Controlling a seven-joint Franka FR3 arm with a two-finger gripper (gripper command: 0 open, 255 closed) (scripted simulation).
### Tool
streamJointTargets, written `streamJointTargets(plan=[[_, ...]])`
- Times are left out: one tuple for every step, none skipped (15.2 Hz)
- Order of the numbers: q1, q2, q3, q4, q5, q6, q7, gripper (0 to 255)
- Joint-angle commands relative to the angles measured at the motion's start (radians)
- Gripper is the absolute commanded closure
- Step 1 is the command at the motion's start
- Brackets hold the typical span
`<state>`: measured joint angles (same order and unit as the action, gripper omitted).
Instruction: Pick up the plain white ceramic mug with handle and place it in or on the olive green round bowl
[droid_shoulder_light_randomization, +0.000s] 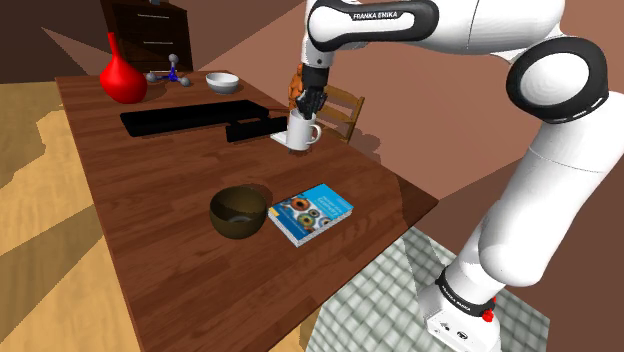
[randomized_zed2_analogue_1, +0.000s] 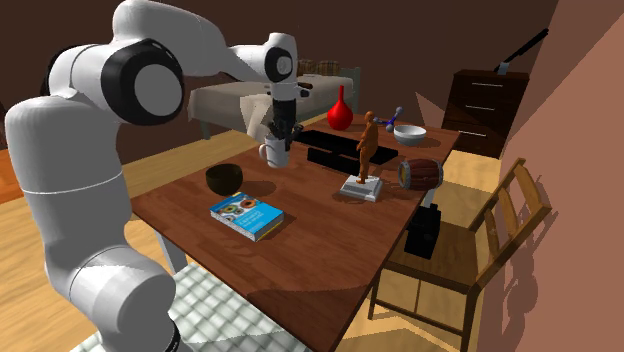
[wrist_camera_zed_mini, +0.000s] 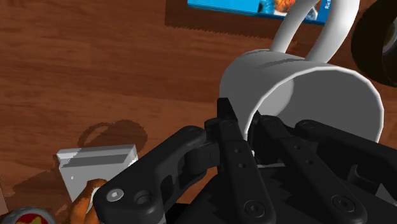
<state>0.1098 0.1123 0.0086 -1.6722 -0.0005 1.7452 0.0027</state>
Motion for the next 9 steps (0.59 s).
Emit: streamJointTargets(plan=[[0.026,-0.018,0.020,-0.014,0.000,-0.004,0.047,255],[0.038,-0.024,0.031,-0.019,0.000,-0.005,0.070,255],[0.050,-0.029,0.041,-0.022,0.000,-0.006,0.092,255],[0.062,-0.032,0.052,-0.025,0.000,-0.007,0.115,255],[0.074,-0.035,0.062,-0.026,0.001,-0.009,0.138,255],[0.087,-0.037,0.073,-0.026,0.001,-0.011,0.160,255],[0.099,-0.038,0.083,-0.025,0.001,-0.013,0.183,255],[0.111,-0.038,0.094,-0.022,0.001,-0.015,0.206,255],[0.124,-0.037,0.104,-0.019,0.001,-0.017,0.229,255]])
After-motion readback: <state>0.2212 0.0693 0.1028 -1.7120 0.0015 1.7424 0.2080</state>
